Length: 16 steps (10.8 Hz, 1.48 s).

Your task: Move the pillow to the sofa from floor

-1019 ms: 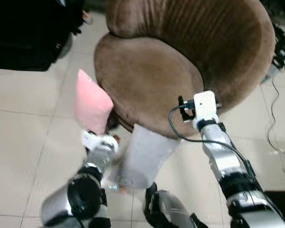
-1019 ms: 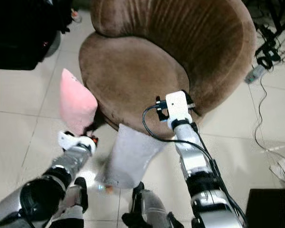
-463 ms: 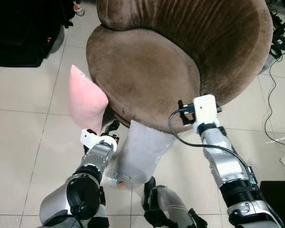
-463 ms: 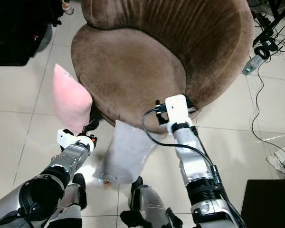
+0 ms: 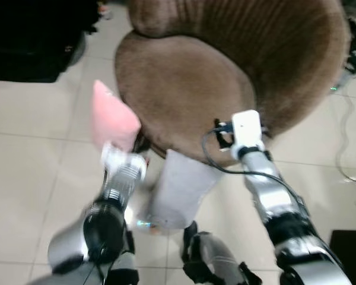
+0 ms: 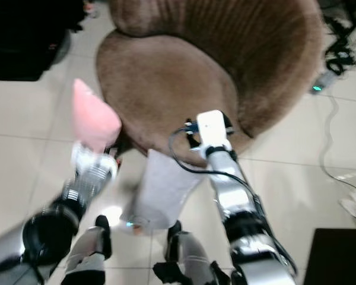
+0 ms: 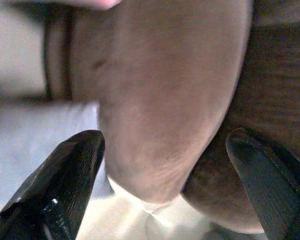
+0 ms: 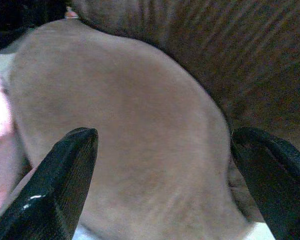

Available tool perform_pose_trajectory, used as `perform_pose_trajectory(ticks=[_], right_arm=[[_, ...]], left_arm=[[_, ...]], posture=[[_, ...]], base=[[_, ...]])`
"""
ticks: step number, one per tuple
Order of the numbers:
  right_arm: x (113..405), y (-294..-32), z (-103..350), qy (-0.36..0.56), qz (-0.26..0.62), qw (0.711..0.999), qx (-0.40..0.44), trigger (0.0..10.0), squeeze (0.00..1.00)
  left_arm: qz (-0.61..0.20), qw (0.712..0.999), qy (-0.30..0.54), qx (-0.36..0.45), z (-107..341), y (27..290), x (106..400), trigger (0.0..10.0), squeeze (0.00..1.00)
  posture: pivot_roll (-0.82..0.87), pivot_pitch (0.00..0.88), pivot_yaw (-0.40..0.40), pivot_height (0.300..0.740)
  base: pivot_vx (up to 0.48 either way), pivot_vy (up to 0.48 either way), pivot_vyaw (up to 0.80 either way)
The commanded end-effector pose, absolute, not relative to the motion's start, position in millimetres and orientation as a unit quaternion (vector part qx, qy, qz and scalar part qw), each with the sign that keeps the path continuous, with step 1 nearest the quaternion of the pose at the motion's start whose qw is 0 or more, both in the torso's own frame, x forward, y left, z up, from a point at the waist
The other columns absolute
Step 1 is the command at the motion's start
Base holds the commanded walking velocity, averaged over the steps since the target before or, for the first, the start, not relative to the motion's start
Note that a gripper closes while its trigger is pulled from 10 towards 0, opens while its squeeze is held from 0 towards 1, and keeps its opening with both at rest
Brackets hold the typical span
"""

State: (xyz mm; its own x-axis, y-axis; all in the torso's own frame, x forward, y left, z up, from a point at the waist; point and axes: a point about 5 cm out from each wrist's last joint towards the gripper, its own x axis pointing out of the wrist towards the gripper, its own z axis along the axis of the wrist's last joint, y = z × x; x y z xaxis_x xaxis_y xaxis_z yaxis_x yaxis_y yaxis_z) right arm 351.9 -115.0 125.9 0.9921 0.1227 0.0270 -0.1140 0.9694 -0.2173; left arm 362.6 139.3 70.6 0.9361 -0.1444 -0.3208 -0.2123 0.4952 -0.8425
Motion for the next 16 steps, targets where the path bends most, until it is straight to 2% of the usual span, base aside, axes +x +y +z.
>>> perform_pose_trajectory(ticks=[1,3,4,6,9,16], right_arm=[[353.3,-114.9,121.0,-0.012,0.052,0.994,-0.096,10.0,0.00],[361.8,-107.6,125.9,-0.014,0.053,0.994,-0.090,10.0,0.00],[366.7,-104.1,130.1,-0.017,0.052,0.995,-0.083,10.0,0.00],[371.3,-97.6,132.6,-0.019,0.054,0.995,-0.078,10.0,0.00],[374.1,-94.4,133.8,-0.025,0.056,0.995,-0.076,10.0,0.00],[372.0,-91.8,128.2,-0.025,0.053,0.996,-0.072,10.0,0.00]], left_arm=[[-0.034,0.891,0.188,-0.411,74.7,126.6,364.5,10.0,0.00],[-0.061,0.923,0.131,-0.358,106.0,137.3,381.3,10.0,0.00],[-0.055,0.956,0.082,-0.276,131.4,150.5,392.4,10.0,0.00],[-0.066,0.987,0.016,-0.144,157.9,157.6,399.1,10.0,0.00],[-0.109,0.993,-0.032,0.006,174.1,147.7,399.9,10.0,0.00],[-0.136,0.988,-0.043,0.064,176.8,144.0,399.0,10.0,0.00]], posture=[[0.15,0.330,-0.117,0.740],[0.20,0.305,-0.104,0.740],[0.21,0.295,-0.098,0.740],[0.23,0.289,-0.104,0.740],[0.25,0.287,-0.100,0.740],[0.24,0.280,-0.078,0.740]], base=[[0.000,0.000,0.00],[0.000,0.000,0.00],[0.000,0.000,0.00],[0.000,0.000,0.00],[0.000,0.000,0.00],[0.000,0.000,0.00]])
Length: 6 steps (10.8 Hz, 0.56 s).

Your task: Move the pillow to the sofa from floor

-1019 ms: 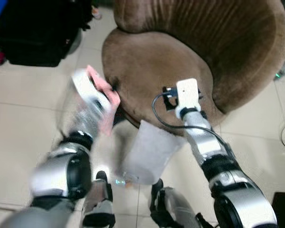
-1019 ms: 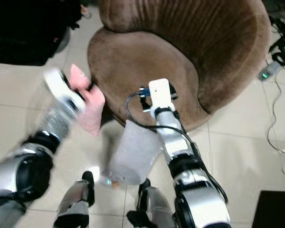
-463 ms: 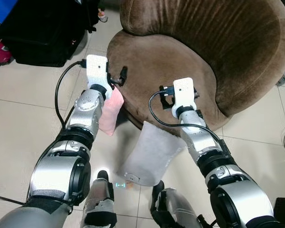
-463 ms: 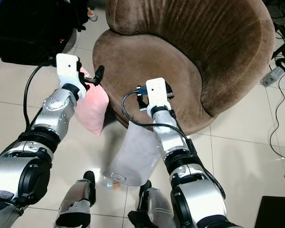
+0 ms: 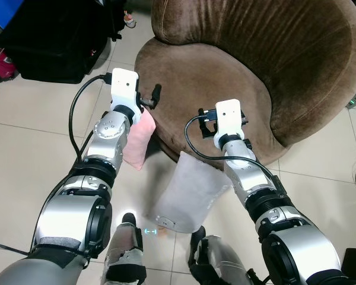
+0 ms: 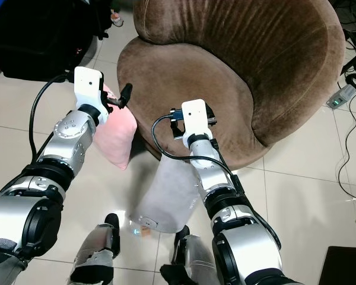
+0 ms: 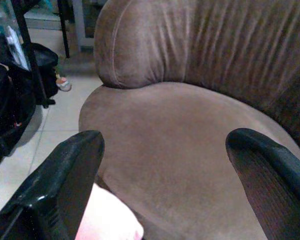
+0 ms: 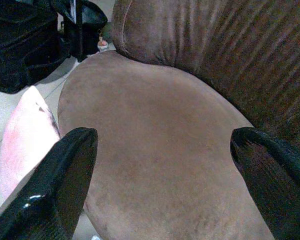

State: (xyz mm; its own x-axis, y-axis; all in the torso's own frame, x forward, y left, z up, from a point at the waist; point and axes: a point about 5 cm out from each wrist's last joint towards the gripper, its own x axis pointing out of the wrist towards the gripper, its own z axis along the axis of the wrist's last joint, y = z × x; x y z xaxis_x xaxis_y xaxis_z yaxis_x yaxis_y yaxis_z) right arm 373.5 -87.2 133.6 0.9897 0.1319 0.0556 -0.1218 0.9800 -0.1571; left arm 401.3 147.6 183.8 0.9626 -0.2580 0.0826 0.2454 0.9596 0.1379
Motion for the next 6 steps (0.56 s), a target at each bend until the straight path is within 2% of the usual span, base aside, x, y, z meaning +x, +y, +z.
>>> perform_pose_trajectory(ticks=[1,6], right_arm=[[372.0,-90.9,128.3,-0.026,0.054,0.996,-0.072,10.0,0.00],[372.1,-90.5,128.2,-0.028,0.056,0.996,-0.067,10.0,0.00]], left_arm=[[-0.139,0.986,-0.039,0.080,176.7,145.4,399.1,10.0,0.00],[-0.154,0.982,-0.034,0.100,176.6,144.0,399.2,10.0,0.00]], posture=[[0.24,0.274,-0.076,0.740],[0.25,0.255,-0.069,0.740]], base=[[0.000,0.000,0.00],[0.000,0.000,0.00]])
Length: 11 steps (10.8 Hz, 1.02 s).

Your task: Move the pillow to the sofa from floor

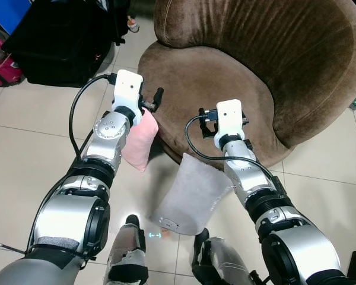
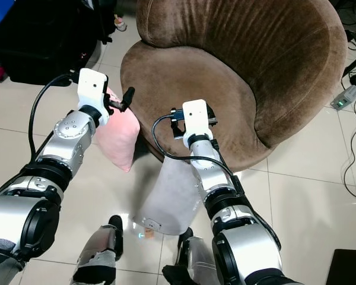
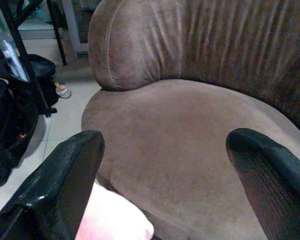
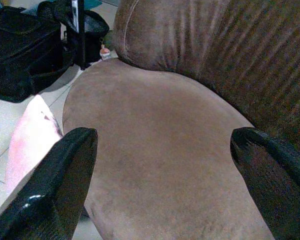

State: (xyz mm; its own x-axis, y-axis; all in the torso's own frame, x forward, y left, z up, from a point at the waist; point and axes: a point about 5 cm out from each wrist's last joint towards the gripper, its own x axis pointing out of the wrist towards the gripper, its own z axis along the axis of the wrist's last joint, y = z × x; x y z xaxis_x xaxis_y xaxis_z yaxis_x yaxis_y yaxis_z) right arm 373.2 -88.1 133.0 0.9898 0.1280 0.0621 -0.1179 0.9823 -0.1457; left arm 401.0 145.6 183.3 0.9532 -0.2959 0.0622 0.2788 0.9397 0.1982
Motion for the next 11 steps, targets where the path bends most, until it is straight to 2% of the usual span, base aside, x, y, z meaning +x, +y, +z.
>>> perform_pose_trajectory(ticks=[1,3,4,5,6,7,8,9,10,11], right_arm=[[372.0,-90.1,128.3,-0.028,0.056,0.996,-0.067,10.0,0.00],[371.3,-91.1,127.8,-0.029,0.056,0.996,-0.068,10.0,0.00],[370.8,-92.7,127.3,-0.030,0.056,0.995,-0.071,10.0,0.00],[367.5,-100.5,122.4,-0.029,0.059,0.994,-0.089,10.0,0.00],[366.0,-105.7,120.2,-0.028,0.058,0.993,-0.096,10.0,0.00],[362.9,-116.0,116.8,-0.026,0.050,0.993,-0.102,10.0,0.00],[359.6,-122.1,113.5,-0.023,0.046,0.993,-0.104,10.0,0.00],[355.1,-124.6,108.9,-0.015,0.049,0.993,-0.106,10.0,0.00],[352.0,-122.3,107.0,-0.011,0.056,0.993,-0.103,10.0,0.00],[349.3,-119.2,105.5,-0.012,0.059,0.993,-0.099,10.0,0.00]], left_arm=[[-0.153,0.982,-0.035,0.106,177.9,145.1,399.5,10.0,0.00],[-0.161,0.978,-0.049,0.126,185.6,153.6,400.1,10.0,0.00],[-0.150,0.982,-0.054,0.102,189.2,161.4,400.7,10.0,0.00],[-0.083,0.992,-0.057,-0.077,191.5,196.3,401.0,10.0,0.00],[-0.037,0.987,-0.038,-0.149,179.3,214.1,397.1,10.0,0.00],[0.034,0.964,0.002,-0.265,148.8,235.8,385.3,10.0,0.00],[0.090,0.918,0.032,-0.386,117.2,241.8,372.0,10.0,0.00],[0.159,0.845,0.105,-0.500,62.5,226.5,346.5,10.0,0.00],[0.158,0.836,0.163,-0.500,37.5,202.8,334.0,10.0,0.00],[0.144,0.840,0.187,-0.489,30.6,186.0,331.5,10.0,0.00]], posture=[[0.25,0.256,-0.067,0.740],[0.23,0.267,-0.074,0.740],[0.22,0.277,-0.081,0.740],[0.19,0.298,-0.095,0.740],[0.17,0.310,-0.106,0.740],[0.14,0.327,-0.120,0.740],[0.12,0.346,-0.130,0.740],[0.10,0.359,-0.132,0.740],[0.09,0.362,-0.129,0.740],[0.08,0.367,-0.116,0.740]], base=[[0.000,0.000,0.00],[0.000,0.000,0.00],[0.000,0.000,0.00],[0.000,0.000,0.00],[0.000,0.000,0.00],[0.000,0.000,0.00],[0.000,0.000,0.00],[0.000,0.000,0.00],[0.000,0.000,0.00],[0.000,0.000,0.00]])
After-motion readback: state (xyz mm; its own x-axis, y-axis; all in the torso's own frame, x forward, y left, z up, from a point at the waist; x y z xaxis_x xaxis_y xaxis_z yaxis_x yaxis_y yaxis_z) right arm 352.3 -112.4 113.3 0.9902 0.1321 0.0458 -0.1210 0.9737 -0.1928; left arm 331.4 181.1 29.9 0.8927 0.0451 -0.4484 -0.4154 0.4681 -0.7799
